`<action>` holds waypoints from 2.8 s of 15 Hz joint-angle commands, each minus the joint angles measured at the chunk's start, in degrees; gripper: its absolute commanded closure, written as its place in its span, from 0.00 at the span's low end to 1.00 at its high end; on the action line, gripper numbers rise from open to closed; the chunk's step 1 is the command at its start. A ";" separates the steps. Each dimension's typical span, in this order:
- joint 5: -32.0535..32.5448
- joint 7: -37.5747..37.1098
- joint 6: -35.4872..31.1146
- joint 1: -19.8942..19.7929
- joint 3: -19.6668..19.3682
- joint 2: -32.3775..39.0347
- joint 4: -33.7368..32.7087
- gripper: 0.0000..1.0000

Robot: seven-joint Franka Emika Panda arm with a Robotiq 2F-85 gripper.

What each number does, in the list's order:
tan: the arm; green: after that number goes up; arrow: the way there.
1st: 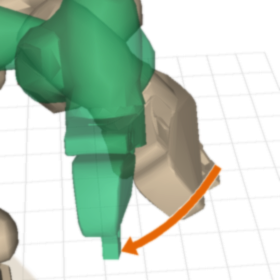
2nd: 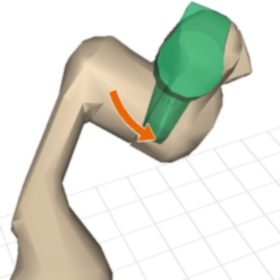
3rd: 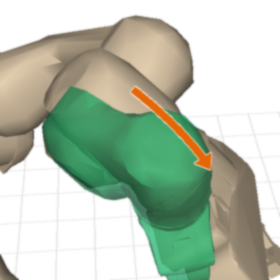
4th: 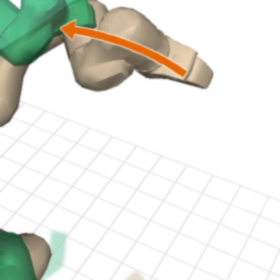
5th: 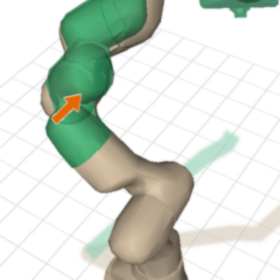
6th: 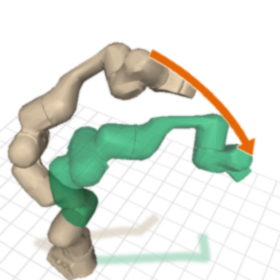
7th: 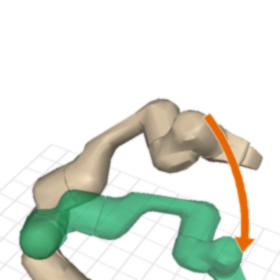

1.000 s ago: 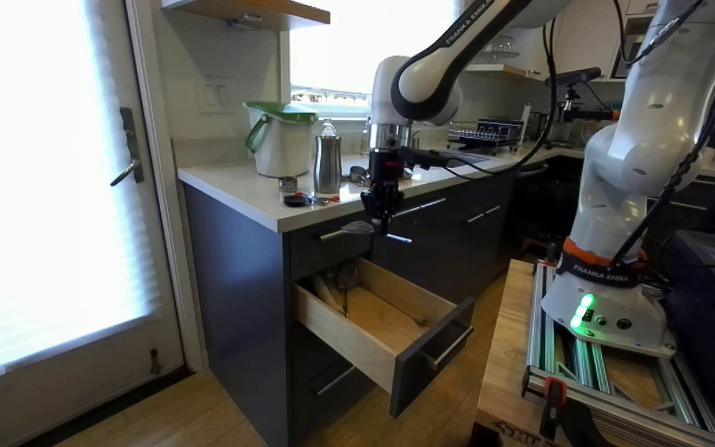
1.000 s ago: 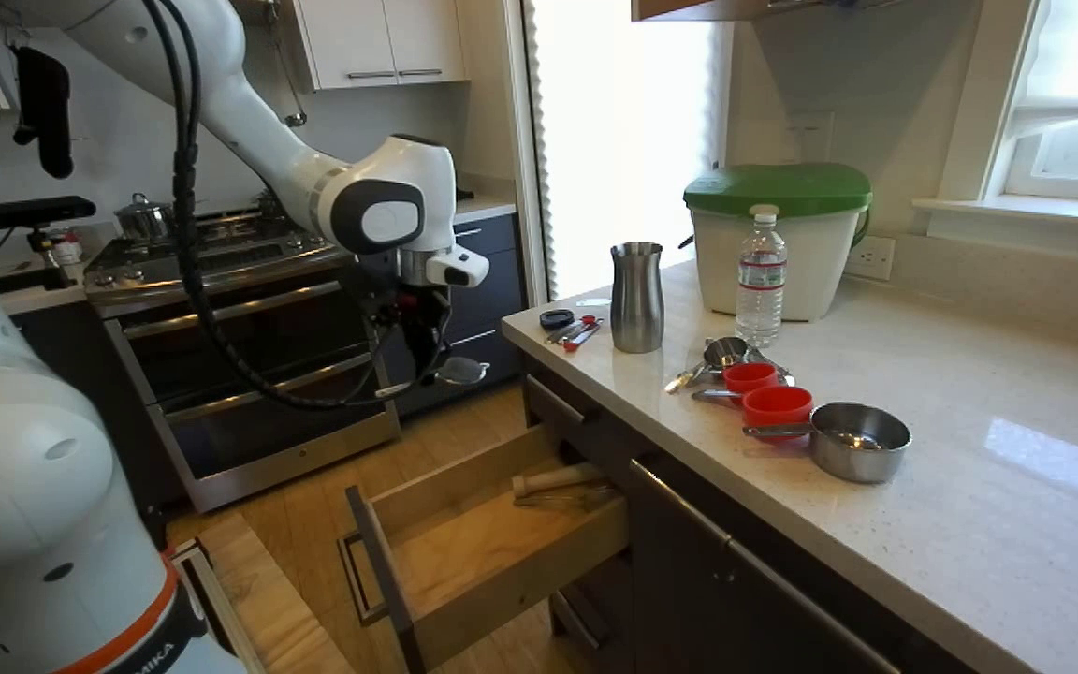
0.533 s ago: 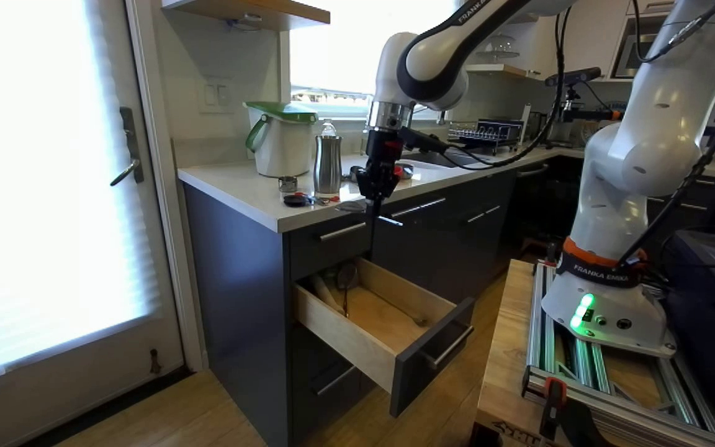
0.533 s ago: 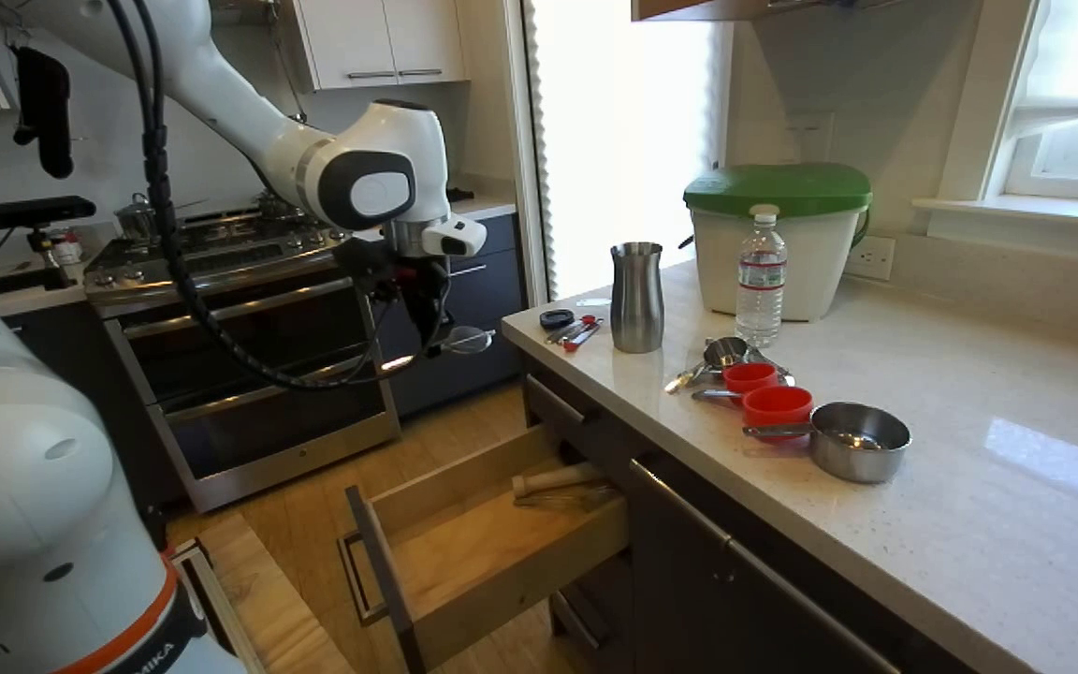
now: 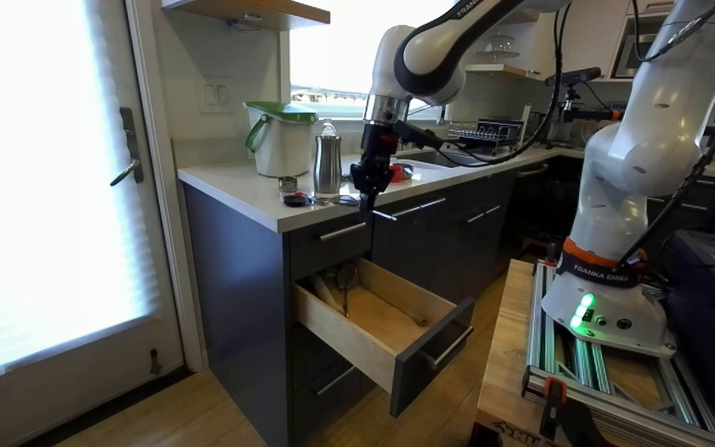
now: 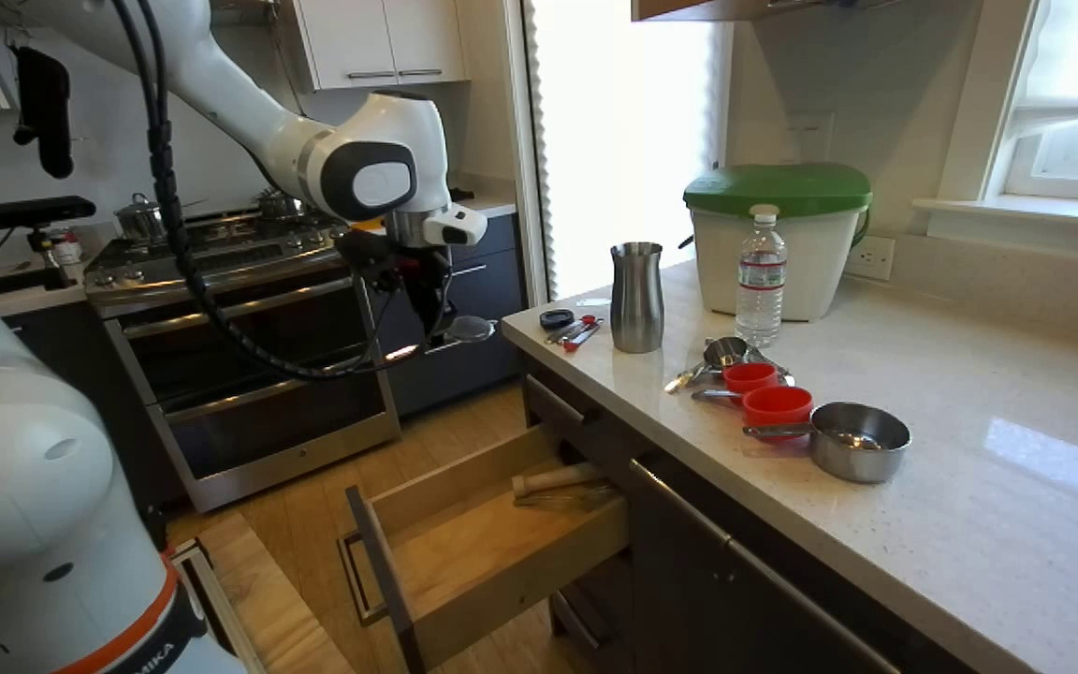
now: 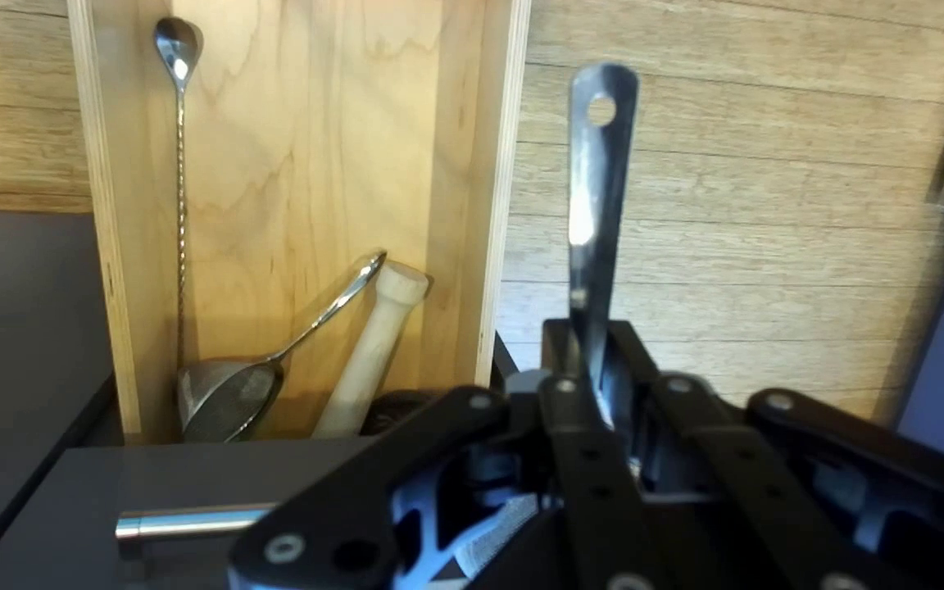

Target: Remove the tea strainer from the drawer and put it on the counter top

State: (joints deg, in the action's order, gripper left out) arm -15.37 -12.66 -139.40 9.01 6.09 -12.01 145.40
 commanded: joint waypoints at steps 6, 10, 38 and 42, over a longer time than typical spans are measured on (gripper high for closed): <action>9.33 -16.79 14.85 -1.26 4.66 7.25 -22.90 0.97; 14.64 -26.46 18.19 -0.52 4.90 15.83 -34.75 0.97; 23.54 -33.21 12.90 5.26 -6.80 48.44 -66.27 0.97; 23.55 -32.99 11.29 4.99 -7.67 49.14 -64.97 0.97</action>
State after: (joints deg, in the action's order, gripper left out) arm 8.35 -46.60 -126.24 14.02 -0.71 36.45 79.54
